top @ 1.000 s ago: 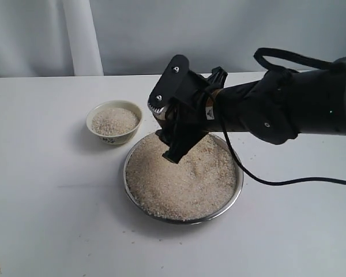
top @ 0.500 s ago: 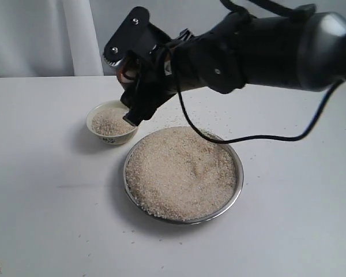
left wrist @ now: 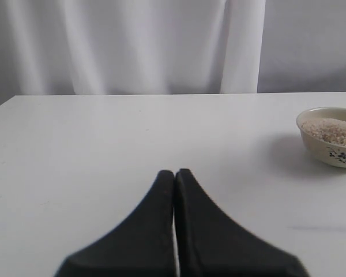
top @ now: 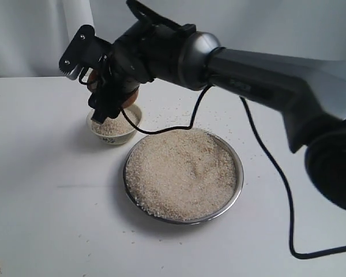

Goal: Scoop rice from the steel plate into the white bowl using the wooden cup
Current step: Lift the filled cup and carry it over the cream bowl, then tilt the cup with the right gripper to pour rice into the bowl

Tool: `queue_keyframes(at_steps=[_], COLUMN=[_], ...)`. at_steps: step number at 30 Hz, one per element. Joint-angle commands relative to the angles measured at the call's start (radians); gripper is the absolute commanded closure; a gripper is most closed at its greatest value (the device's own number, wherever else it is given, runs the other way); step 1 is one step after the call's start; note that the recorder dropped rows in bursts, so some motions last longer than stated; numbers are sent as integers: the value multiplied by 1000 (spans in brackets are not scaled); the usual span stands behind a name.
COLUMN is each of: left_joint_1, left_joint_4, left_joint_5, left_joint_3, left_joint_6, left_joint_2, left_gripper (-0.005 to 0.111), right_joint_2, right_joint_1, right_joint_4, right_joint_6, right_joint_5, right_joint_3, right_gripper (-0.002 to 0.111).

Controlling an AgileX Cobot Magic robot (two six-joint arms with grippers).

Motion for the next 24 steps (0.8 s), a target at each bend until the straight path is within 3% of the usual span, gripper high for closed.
queue_keyframes(at_steps=[1,7,24], left_joint_1=[-3,-3,-3], left_joint_4=[0,0,0], left_joint_5=[-6,-6,-6], left_joint_3=[2,2,2], left_joint_6=[-4,-4,-4], left_joint_2=[-3,-3,-3], left_gripper=[107,107,107], right_joint_2=[85,173,272], right_joint_1=[25,59,142], right_joint_4=[-132,-305,-731], right_joint_6=[1,1,-114], right_joint_5=[122,203,259], right_joint_3=[-150,-255,-261], right_gripper=[108,108,108])
